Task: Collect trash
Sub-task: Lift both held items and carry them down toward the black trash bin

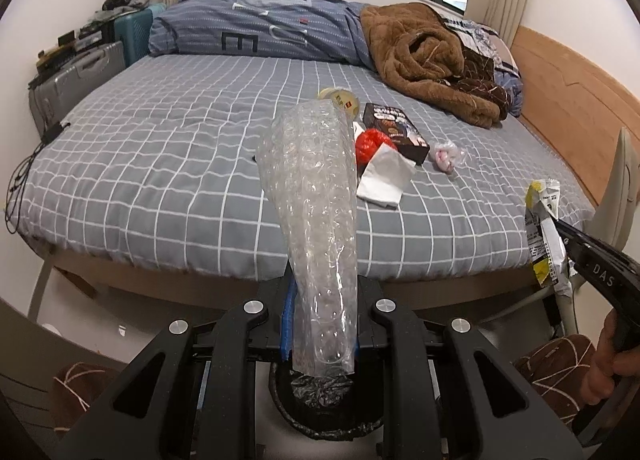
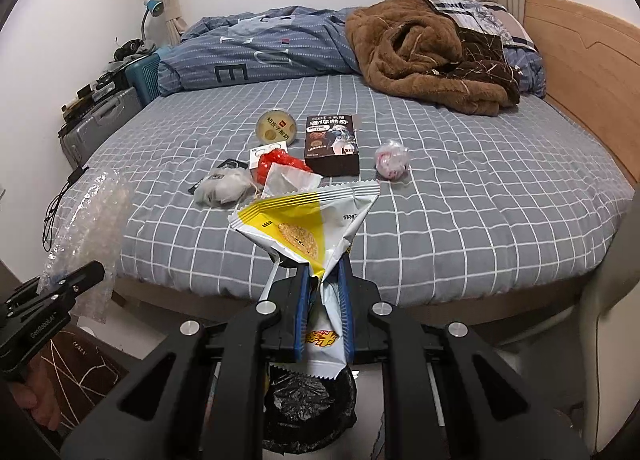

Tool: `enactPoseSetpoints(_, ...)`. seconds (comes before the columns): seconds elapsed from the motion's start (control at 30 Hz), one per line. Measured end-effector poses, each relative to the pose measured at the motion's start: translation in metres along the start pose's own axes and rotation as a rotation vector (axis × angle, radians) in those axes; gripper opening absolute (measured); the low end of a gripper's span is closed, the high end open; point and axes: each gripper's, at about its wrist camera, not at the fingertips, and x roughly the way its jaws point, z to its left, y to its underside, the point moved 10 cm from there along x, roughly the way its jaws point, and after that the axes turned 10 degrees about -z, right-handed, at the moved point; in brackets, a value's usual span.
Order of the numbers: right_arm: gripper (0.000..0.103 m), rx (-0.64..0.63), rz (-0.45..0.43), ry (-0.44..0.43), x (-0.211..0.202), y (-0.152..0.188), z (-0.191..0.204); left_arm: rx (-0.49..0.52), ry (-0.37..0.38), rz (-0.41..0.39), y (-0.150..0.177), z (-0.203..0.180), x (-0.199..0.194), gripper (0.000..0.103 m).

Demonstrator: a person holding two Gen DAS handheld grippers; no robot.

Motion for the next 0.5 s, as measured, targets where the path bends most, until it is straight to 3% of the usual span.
enactPoseSetpoints(0.5, 0.013, -0.013, 0.079, -0.02, 0.005, 0.055, 0.021, -0.01, 0.001, 0.081, 0.058, -0.002, 0.008, 0.019)
